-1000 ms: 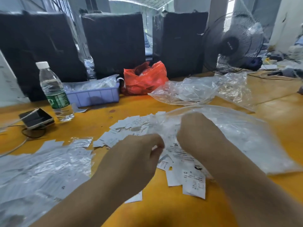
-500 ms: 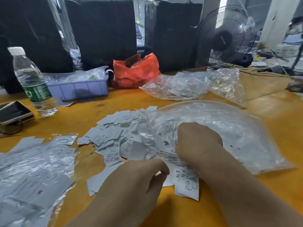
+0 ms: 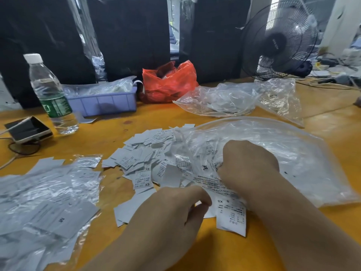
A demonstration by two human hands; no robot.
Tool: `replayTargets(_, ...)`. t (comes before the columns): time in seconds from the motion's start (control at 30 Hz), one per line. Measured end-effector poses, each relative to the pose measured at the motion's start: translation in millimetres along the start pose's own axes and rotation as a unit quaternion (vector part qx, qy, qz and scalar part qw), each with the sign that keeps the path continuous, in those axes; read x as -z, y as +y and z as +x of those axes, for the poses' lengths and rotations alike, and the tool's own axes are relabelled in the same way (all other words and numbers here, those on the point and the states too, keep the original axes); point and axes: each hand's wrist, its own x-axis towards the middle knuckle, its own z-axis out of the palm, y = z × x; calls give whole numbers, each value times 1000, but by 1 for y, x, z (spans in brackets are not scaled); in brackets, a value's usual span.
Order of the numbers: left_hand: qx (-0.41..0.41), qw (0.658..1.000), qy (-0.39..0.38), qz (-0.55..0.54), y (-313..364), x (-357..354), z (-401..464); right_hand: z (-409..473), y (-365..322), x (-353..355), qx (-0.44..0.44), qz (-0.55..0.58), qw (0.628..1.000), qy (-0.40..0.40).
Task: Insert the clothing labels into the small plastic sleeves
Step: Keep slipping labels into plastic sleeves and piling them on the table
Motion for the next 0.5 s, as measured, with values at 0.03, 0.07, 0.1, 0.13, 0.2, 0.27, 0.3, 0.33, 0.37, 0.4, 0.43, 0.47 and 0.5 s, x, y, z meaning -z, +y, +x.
replayTargets(0.03, 4, 1000, -3, 1, 1, 0, 0, 0, 0, -1, 2, -9, 1000, -5)
replayTargets(0.07, 9, 1000, -7, 2, 1, 0, -1, 0, 0, -1, 5, -20, 1000, -13)
replayTargets(0.1, 13, 1000, -9, 4, 2, 0, -1, 0, 0, -2, 8, -29, 999, -23)
replayTargets(0.13, 15, 1000, -11, 7, 2, 0, -1, 0, -1, -3, 10, -29, 999, -34)
replayTargets(0.2, 17, 1000, -10, 14, 3, 0, -1, -1, -2, -5, 12, -7, 999, -52)
replayTargets(0.27, 15, 1000, -13, 16, 5, -1, -2, -1, -2, -6, 18, 15, 999, -47)
replayTargets(0.3, 14, 1000, -15, 19, 5, -1, -2, -1, -1, -6, 22, 20, 999, -37)
replayTargets(0.33, 14, 1000, -16, 22, 5, -1, -2, -1, -1, -6, 24, 20, 999, -25)
replayTargets(0.37, 15, 999, -15, 25, 5, -1, -1, -1, -1, -6, 26, 20, 999, -12)
replayTargets(0.4, 15, 999, -13, 26, 4, -2, -1, -1, -1, -6, 27, 20, 999, -4)
replayTargets(0.43, 16, 1000, -10, 25, 4, -2, -1, -1, -1, -7, 30, 24, 999, 3)
replayTargets(0.47, 15, 1000, -9, 25, 4, -2, -1, -1, -1, -8, 32, 28, 999, 6)
replayTargets(0.5, 15, 1000, -8, 26, 3, -2, -1, 0, 0, -9, 35, 34, 999, 11)
